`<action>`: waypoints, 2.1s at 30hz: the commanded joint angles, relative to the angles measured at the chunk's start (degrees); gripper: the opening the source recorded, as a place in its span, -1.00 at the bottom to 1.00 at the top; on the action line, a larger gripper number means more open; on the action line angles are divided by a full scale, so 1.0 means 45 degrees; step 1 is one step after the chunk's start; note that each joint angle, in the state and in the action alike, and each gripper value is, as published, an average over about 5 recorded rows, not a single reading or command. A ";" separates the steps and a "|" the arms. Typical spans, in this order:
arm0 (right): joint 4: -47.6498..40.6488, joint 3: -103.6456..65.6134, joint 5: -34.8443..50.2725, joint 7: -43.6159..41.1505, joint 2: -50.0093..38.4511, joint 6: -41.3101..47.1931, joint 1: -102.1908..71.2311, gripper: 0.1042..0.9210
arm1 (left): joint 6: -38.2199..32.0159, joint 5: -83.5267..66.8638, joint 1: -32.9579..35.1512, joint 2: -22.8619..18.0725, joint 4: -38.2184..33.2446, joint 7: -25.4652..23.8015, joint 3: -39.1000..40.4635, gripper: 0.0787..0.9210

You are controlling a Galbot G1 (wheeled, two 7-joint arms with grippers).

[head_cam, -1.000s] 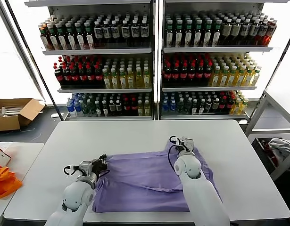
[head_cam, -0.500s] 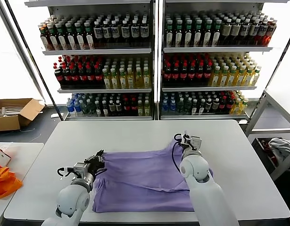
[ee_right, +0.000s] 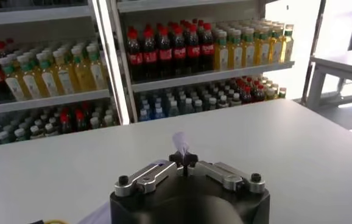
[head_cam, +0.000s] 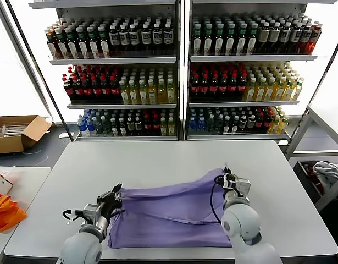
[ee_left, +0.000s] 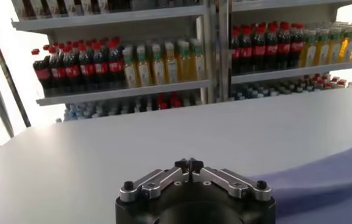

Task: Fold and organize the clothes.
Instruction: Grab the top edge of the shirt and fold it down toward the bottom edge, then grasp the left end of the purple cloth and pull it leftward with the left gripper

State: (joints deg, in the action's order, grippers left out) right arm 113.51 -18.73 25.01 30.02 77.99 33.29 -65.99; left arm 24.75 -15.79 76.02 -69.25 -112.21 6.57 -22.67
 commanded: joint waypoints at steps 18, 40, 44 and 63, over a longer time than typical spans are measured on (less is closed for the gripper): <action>0.1263 -0.0950 -0.0937 0.0101 -0.0004 -0.0039 -0.3287 -0.98 | -0.0373 0.1496 0.2293 -0.0327 -0.0474 0.0013 -0.0077 -0.99; 0.1240 -0.0850 -0.1798 -0.0939 0.0053 -0.0335 -0.3538 -0.67 | -0.1920 0.3822 0.2491 -0.0559 -0.1147 -0.0182 0.0388 -0.54; 0.2254 -0.1412 -0.1634 -0.0805 0.0080 -0.0492 -0.3577 -0.37 | -0.2017 0.4372 0.2741 -0.0835 -0.1921 -0.0009 0.0441 -0.25; 0.3861 -0.2390 -0.1684 -0.0589 0.0223 -0.1140 -0.4218 0.75 | -0.0865 0.2552 0.3317 -0.2430 -0.1446 0.1678 -0.0094 0.76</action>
State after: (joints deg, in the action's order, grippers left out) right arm 128.58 -28.19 17.60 27.46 78.91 29.13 -83.60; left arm 19.71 -0.58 90.07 -77.61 -119.30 11.70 -22.70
